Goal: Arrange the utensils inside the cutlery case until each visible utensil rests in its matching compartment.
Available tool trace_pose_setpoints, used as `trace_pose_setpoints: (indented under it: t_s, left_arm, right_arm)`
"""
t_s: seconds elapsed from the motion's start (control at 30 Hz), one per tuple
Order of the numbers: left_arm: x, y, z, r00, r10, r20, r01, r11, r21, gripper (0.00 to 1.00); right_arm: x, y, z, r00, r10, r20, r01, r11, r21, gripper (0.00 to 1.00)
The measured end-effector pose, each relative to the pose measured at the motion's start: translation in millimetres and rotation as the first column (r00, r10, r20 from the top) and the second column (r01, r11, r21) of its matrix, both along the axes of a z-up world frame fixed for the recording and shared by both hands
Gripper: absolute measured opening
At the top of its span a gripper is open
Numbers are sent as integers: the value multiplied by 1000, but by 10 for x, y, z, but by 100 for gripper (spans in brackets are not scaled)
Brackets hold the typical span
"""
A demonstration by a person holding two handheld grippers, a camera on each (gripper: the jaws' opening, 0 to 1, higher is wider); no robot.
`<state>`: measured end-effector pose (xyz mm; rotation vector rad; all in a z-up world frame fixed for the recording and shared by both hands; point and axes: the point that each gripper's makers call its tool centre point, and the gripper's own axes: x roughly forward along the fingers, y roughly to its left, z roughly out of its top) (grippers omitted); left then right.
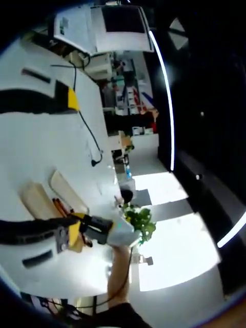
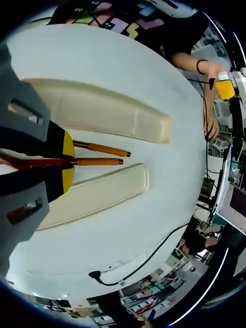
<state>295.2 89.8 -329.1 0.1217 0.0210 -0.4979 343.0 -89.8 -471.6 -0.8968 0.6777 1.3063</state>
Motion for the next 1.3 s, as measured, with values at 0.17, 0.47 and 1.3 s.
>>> trace_pose_setpoints:
  t_s: [0.17,0.47,1.3]
  left_arm:
    - [7,28,11,1000,5,2,-5,1000,-5,88]
    - [11,20,18,1000,3,2,-3,1000,-5,87]
    - [7,-16,-8,1000,-4,-7,4,1000,4,87]
  right_arm:
    - [-45,28,4,1000,-5,-26,6,1000,20,3]
    - [-26,107,153,1000,-16,-15,17,995,96,3]
    - [13,381,489,995,-26,97,-9,940,340,3]
